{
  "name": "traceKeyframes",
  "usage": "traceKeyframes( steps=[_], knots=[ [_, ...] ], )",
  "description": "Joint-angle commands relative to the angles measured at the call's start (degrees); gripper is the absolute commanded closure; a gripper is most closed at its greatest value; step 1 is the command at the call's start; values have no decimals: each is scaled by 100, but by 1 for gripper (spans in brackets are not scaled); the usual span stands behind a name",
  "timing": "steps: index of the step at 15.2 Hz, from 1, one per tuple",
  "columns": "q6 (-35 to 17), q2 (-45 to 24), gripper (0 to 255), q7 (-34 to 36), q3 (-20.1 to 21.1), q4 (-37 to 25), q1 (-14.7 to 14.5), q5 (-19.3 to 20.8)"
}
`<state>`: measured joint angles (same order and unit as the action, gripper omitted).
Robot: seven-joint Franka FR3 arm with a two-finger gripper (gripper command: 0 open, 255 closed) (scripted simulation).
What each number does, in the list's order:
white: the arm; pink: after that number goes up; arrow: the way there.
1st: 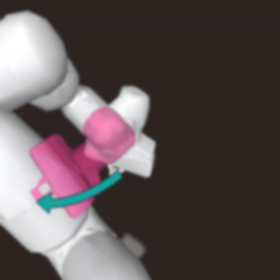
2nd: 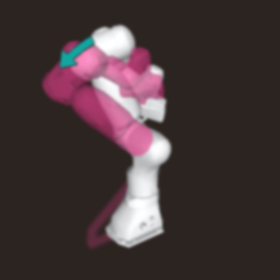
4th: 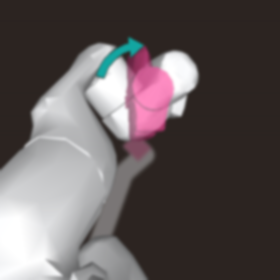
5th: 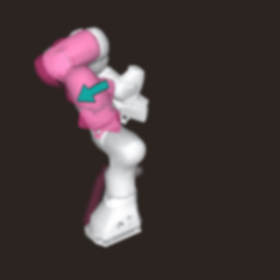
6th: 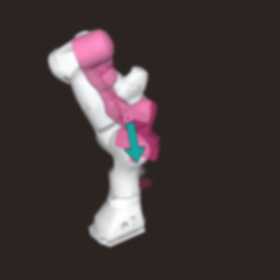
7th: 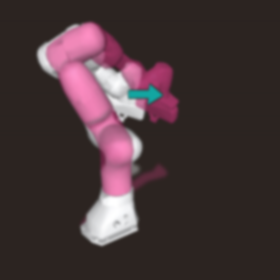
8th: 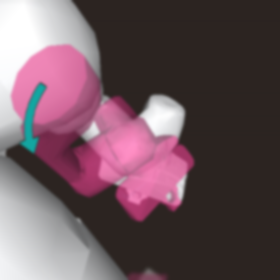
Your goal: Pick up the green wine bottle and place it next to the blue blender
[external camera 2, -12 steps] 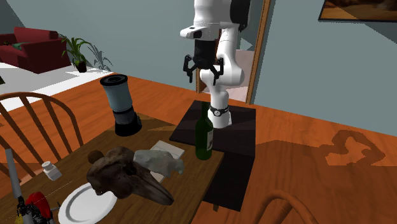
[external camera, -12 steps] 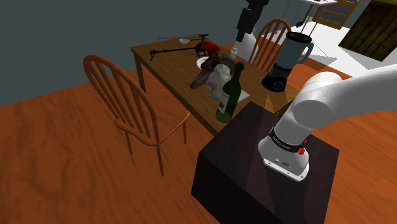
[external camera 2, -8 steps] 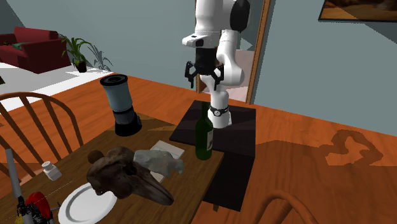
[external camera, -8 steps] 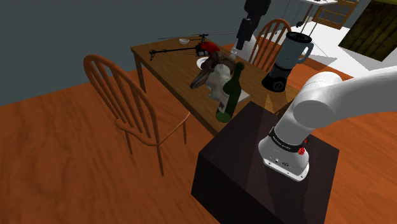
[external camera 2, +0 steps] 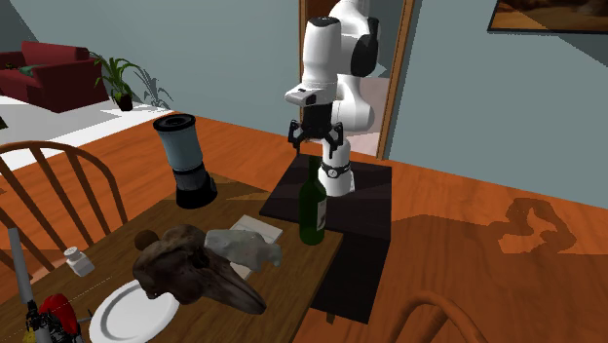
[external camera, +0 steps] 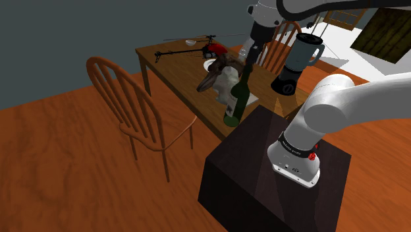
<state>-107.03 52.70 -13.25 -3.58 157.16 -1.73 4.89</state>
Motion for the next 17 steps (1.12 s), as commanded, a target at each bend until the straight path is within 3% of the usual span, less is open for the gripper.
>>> traceKeyframes(
  steps=[1,4,12,13,17],
  knots=[
    [-185,-6,0,-3,-14,178,6,16],
    [-495,-73,0,1,-38,422,19,41],
    [-494,-74,0,1,-37,420,19,41],
    [-494,-74,255,1,-37,420,19,41],
    [-495,-74,255,1,-37,420,19,41]
  ],
)
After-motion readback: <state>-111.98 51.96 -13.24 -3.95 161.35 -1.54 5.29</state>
